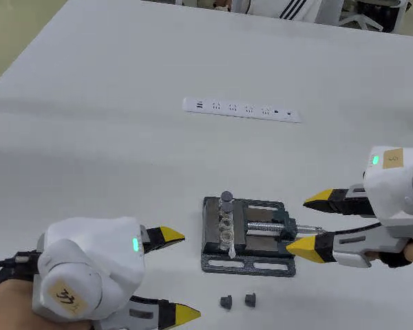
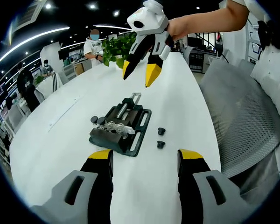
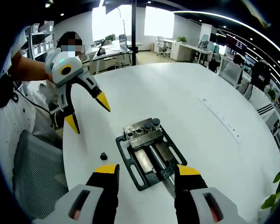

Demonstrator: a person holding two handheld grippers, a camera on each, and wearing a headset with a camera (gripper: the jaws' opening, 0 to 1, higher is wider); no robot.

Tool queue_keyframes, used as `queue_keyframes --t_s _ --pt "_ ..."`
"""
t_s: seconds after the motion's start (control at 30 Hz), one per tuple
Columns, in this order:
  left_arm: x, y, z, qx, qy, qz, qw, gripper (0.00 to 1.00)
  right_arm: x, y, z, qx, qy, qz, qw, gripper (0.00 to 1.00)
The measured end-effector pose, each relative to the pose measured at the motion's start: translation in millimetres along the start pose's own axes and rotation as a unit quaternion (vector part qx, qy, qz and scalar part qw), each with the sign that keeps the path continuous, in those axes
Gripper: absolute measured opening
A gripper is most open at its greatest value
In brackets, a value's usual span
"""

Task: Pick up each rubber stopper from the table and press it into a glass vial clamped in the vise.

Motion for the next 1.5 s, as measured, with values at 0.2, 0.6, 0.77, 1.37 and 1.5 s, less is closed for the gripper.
queue_keyframes --t_s 0.2,0.6,0.77,1.37,1.5 --pt "10.7 2.2 -4.7 0.015 0.019 0.021 0.9995 0.46 -8.5 19.3 3.2 0.016 0.005 -0.01 0.9998 0.47" --pt "23.8 6.8 -7.8 0.029 0.04 0.051 0.9975 0.38 -22.6 49.4 16.6 0.028 -0.005 -0.039 0.9988 0.61" --pt "29.7 5.6 -11.2 0.034 0.046 0.059 0.9966 0.35 -28.0 60.4 22.6 0.026 -0.014 -0.055 0.998 0.68" --pt "60.8 9.0 -14.1 0.051 0.081 0.091 0.9913 0.21 -35.0 84.3 36.0 0.036 -0.018 -0.093 0.9948 0.76" --pt "67.0 9.9 -16.8 0.058 0.09 0.099 0.9893 0.17 -35.8 85.8 36.3 0.039 -0.015 -0.097 0.9944 0.75"
Point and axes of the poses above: the centre of the closed fingertips' face, and the gripper's own axes: x roughly forward along the fingers, z roughly to its left, y roughly out of its underside, the point moved 9 cm from there along -x, roughly backward along the fingers, and after that the axes turned 3 degrees about -z, right-handed, at the moved point
